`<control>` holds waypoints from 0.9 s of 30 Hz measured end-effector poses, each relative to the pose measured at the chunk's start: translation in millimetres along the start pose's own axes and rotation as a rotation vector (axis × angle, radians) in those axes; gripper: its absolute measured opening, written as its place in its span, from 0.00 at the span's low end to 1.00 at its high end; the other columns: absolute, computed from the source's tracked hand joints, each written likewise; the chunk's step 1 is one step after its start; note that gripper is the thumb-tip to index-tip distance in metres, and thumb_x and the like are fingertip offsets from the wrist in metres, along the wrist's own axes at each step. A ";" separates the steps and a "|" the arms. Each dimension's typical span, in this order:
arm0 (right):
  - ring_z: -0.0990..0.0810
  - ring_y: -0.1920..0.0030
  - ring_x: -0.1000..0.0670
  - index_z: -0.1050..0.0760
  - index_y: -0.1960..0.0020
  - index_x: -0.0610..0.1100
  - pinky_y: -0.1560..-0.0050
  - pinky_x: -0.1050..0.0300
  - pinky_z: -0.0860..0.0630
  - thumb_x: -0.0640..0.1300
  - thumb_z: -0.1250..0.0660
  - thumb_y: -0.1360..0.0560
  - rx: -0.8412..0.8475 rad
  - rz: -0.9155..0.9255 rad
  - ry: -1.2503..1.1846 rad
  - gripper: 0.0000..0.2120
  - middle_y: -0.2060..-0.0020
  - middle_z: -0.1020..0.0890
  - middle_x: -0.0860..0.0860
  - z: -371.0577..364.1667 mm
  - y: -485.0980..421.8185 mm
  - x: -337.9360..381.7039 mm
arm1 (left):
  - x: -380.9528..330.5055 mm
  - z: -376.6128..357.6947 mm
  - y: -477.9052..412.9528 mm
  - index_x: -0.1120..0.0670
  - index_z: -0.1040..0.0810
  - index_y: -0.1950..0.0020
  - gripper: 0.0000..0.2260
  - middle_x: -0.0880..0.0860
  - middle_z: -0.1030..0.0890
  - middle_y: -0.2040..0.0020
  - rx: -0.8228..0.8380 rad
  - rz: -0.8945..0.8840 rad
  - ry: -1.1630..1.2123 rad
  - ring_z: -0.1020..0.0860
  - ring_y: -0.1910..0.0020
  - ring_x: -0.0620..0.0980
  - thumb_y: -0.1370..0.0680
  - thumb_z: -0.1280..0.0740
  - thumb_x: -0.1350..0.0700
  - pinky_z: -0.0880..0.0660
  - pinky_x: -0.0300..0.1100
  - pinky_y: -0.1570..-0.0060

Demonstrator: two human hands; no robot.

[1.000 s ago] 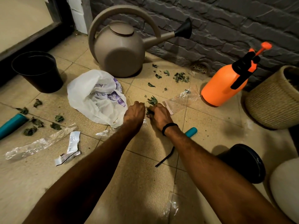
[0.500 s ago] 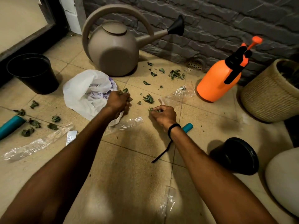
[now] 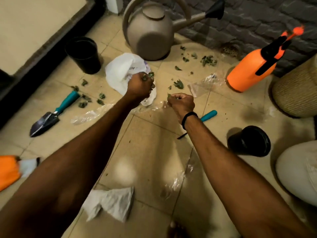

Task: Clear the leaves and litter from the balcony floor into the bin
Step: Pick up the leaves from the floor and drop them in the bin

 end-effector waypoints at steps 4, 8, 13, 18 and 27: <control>0.14 0.57 0.46 0.17 0.64 0.47 0.51 0.47 0.17 0.42 0.22 0.35 0.187 -0.040 0.048 0.04 0.64 0.14 0.47 -13.3 91.8 51.6 | -37.0 62.9 71.3 0.55 0.24 0.61 0.10 0.55 0.18 0.63 -0.092 0.106 -0.016 0.26 0.75 0.45 0.19 0.36 0.58 0.31 0.36 0.75; 0.14 0.56 0.47 0.18 0.69 0.51 0.49 0.45 0.18 0.48 0.23 0.39 0.323 -0.048 0.135 0.04 0.64 0.14 0.50 -16.4 189.6 105.2 | -76.3 134.8 165.4 0.56 0.23 0.55 0.09 0.53 0.18 0.63 -0.245 0.233 -0.028 0.25 0.73 0.46 0.17 0.36 0.54 0.29 0.38 0.74; 0.15 0.58 0.46 0.18 0.69 0.55 0.51 0.42 0.18 0.51 0.26 0.44 0.537 0.005 0.285 0.04 0.68 0.15 0.53 -33.5 327.1 168.9 | -110.4 234.1 303.1 0.60 0.22 0.50 0.09 0.54 0.17 0.60 -0.430 0.349 0.044 0.25 0.74 0.42 0.17 0.36 0.56 0.28 0.39 0.73; 0.15 0.56 0.45 0.18 0.67 0.50 0.50 0.42 0.18 0.47 0.24 0.39 0.764 0.042 0.439 0.04 0.66 0.15 0.51 -67.8 483.4 208.3 | -120.0 331.8 448.7 0.59 0.22 0.51 0.08 0.54 0.18 0.62 -0.673 0.468 0.163 0.25 0.74 0.43 0.18 0.36 0.56 0.29 0.38 0.73; 0.15 0.58 0.47 0.17 0.62 0.49 0.52 0.43 0.18 0.52 0.28 0.43 1.119 0.249 0.658 0.11 0.64 0.15 0.51 -166.9 771.6 167.6 | -46.8 491.5 708.5 0.60 0.23 0.55 0.08 0.56 0.21 0.65 -1.131 0.496 0.523 0.30 0.78 0.43 0.18 0.35 0.58 0.36 0.35 0.78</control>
Point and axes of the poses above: each hand's wrist, its own y-axis away from the middle knuckle, its own z-axis out of the back of the hand, x = y × z, the point moved 5 cm from there along -y, towards the middle knuckle
